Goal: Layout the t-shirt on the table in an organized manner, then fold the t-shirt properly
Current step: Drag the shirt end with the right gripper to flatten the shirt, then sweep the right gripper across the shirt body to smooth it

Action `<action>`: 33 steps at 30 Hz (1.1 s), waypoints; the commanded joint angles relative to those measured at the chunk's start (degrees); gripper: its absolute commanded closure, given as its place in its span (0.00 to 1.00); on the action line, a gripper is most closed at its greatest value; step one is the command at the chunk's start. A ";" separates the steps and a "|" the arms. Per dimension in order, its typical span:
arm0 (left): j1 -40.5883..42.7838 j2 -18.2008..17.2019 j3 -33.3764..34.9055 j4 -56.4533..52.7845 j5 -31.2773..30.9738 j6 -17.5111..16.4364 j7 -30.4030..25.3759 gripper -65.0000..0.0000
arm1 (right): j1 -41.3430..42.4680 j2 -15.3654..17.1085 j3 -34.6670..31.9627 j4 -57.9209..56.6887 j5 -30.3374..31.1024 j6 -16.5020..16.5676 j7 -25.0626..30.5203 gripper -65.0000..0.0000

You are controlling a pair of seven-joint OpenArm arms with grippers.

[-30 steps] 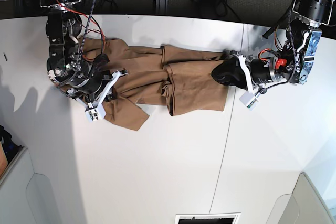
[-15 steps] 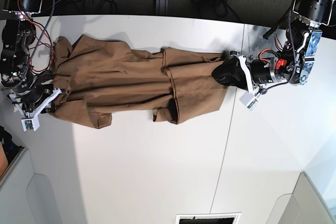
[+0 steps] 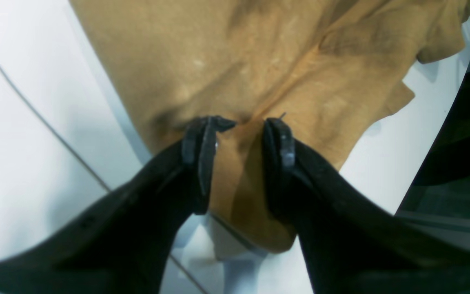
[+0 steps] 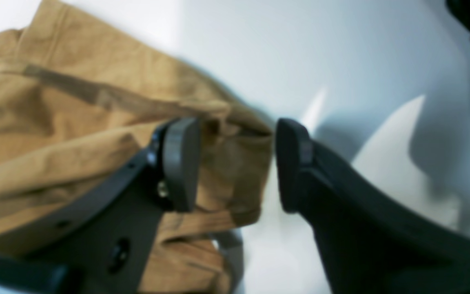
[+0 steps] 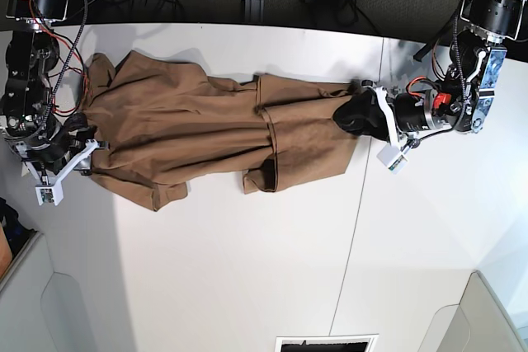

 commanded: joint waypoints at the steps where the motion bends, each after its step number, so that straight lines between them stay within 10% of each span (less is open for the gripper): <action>1: 0.15 -1.03 0.00 -0.37 5.07 2.28 4.55 0.63 | 1.07 0.96 0.44 1.38 1.11 -0.20 0.90 0.54; 21: 0.02 -9.22 0.00 14.10 -0.44 2.28 4.24 0.63 | 0.81 -0.20 -0.31 4.13 27.87 18.62 -4.07 0.54; 27: 0.02 -9.22 0.00 14.10 -0.79 2.28 3.91 0.63 | 1.09 -4.20 -7.23 8.76 27.47 19.19 -4.44 0.54; 33: 0.02 -9.22 0.00 14.08 -0.76 2.28 3.91 0.63 | 4.81 -11.74 -20.50 9.29 13.99 18.93 -0.63 0.54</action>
